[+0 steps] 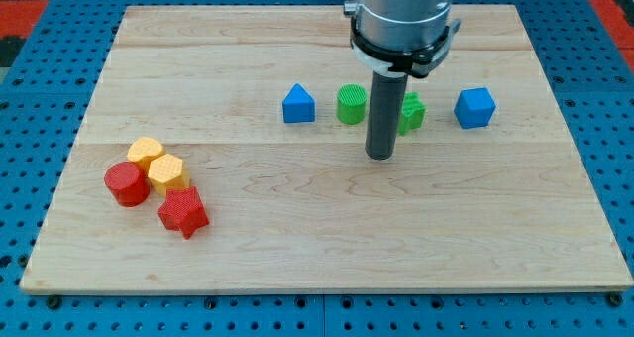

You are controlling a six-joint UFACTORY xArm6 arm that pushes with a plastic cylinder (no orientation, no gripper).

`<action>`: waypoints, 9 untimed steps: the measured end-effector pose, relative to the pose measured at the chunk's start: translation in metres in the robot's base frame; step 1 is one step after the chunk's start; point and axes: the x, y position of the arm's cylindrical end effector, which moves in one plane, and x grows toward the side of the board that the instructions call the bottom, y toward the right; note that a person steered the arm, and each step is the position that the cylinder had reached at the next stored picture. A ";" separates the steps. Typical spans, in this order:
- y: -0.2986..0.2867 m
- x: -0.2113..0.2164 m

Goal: Adjust both the green blocks to the right side of the blue triangle

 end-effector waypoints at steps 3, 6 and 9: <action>0.037 -0.024; -0.038 0.064; -0.252 0.035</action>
